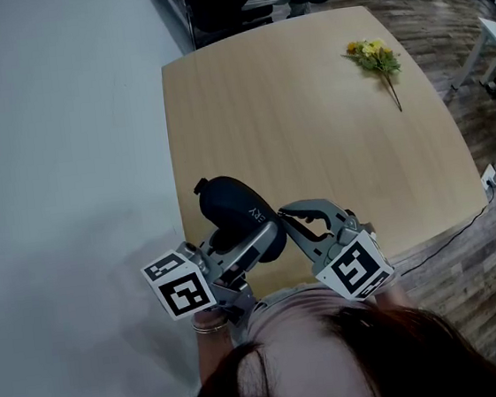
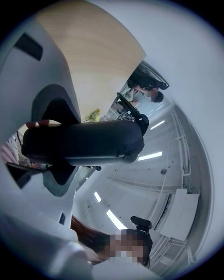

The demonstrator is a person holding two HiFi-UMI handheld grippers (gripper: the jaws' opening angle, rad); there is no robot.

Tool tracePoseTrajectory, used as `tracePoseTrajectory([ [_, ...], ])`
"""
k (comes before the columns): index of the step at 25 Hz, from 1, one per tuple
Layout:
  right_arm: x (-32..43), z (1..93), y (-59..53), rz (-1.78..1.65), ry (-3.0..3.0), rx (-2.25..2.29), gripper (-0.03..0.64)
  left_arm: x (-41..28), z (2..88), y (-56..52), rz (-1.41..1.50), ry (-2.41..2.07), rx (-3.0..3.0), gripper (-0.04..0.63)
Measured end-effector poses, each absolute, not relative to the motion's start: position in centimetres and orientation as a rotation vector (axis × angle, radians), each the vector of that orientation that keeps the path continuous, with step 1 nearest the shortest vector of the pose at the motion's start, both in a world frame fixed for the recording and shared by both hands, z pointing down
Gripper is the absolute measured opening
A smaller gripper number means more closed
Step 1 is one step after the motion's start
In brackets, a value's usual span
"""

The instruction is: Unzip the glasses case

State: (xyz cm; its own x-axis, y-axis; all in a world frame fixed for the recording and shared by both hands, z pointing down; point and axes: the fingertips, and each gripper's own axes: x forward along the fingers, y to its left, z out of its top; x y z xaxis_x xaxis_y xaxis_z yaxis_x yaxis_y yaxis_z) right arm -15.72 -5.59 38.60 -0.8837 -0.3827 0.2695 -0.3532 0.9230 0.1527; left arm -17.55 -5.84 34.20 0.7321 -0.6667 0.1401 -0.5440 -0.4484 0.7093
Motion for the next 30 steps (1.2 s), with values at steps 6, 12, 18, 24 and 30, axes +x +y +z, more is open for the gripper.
tracePoseTrajectory([
  [6,-15.5,38.8,-5.8,-0.135,-2.778,0.56,0.017,-17.0,35.0,-5.6,-0.159,-0.879,2.15,0.259],
  [12,-15.0,38.9,-6.1,-0.116,-2.78,0.576,0.017,-16.0,35.7,-5.4,-0.121,-0.848,2.143,0.259],
  [18,-14.8,39.2,-6.3,-0.112,-2.776,0.582,0.017,-15.5,36.3,-5.2,-0.078,-0.823,2.141,0.259],
  [24,-14.6,39.2,-6.5,-0.112,-2.771,0.592,0.017,-14.9,37.0,-4.8,-0.024,-0.798,2.141,0.259],
  [30,-14.5,39.5,-6.6,-0.112,-2.767,0.599,0.017,-14.6,37.5,-4.6,-0.008,-0.785,2.14,0.259],
])
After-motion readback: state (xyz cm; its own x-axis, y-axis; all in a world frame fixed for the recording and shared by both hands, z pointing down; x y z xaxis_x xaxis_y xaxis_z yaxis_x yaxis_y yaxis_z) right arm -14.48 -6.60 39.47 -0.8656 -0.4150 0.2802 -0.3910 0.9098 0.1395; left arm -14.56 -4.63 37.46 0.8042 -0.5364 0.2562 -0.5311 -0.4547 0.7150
